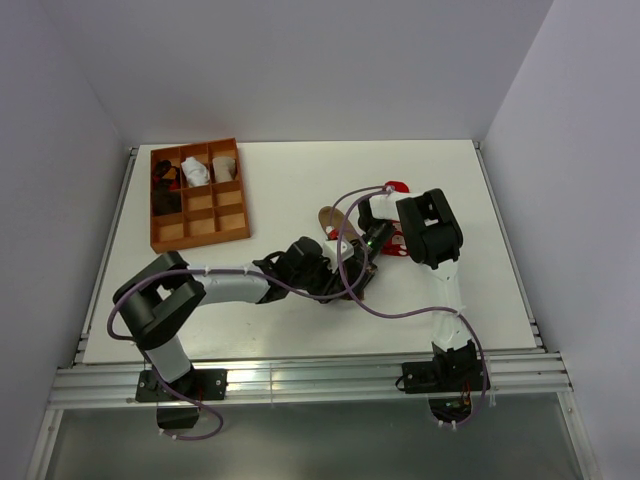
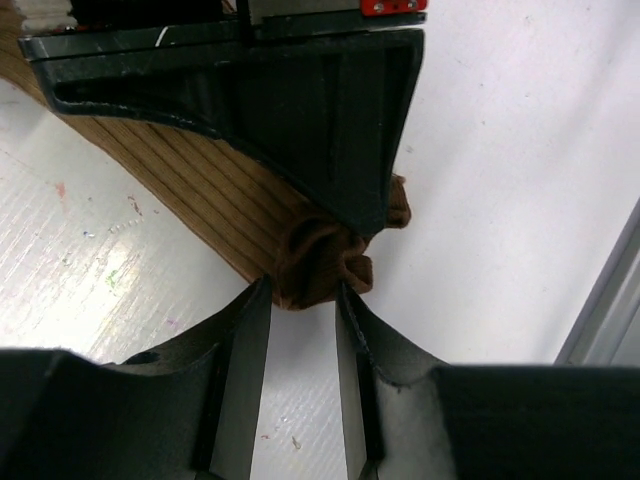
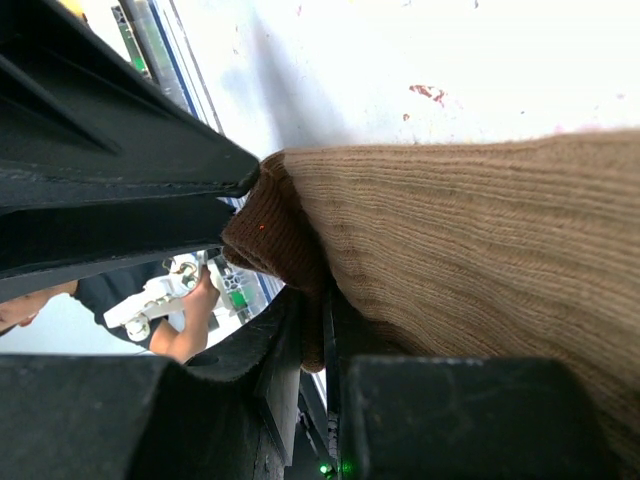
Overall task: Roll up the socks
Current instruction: Roll the sock at the center of the board.
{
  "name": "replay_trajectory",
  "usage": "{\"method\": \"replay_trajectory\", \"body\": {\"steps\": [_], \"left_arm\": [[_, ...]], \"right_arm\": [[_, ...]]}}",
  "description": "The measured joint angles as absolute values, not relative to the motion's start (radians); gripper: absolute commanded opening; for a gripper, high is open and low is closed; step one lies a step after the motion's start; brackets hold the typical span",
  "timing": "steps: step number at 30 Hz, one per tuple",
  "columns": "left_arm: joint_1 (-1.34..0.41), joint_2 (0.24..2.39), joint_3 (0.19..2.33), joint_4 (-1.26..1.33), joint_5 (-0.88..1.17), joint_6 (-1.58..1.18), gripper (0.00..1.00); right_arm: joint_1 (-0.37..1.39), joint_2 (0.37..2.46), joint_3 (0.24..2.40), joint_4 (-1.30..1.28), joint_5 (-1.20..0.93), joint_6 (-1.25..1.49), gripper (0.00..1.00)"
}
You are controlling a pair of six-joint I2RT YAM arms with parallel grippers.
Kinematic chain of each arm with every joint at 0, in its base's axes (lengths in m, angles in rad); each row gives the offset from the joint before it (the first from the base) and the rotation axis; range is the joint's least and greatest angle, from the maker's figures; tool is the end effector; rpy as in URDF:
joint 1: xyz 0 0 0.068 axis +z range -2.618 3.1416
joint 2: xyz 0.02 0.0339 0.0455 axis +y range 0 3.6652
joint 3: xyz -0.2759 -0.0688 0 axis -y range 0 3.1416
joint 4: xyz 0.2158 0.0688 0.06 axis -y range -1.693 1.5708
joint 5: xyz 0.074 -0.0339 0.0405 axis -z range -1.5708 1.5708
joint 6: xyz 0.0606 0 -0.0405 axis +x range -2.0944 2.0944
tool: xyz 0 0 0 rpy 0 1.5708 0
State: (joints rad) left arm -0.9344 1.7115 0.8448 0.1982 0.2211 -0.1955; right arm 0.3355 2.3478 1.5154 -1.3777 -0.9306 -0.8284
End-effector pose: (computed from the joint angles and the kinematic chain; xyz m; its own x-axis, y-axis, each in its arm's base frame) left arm 0.1965 -0.2882 0.1785 -0.5336 0.4032 -0.7434 0.7985 0.5298 -0.2858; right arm 0.3025 0.1570 0.1026 -0.7003 -0.7103 -0.0709 -0.3859 0.2931 0.8747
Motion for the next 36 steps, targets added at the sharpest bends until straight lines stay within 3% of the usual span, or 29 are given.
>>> {"method": "replay_trajectory", "body": {"steps": [20, 36], "left_arm": [[-0.967, 1.734, 0.912, 0.167, 0.211, -0.130, 0.39], [-0.962, 1.792, 0.934, 0.164, 0.194, -0.113, 0.28]], "right_arm": [[0.333, 2.348, 1.521, -1.378, -0.925, -0.827, 0.17], [0.333, 2.357, 1.530, -1.387, -0.926, -0.826, 0.16]]}}
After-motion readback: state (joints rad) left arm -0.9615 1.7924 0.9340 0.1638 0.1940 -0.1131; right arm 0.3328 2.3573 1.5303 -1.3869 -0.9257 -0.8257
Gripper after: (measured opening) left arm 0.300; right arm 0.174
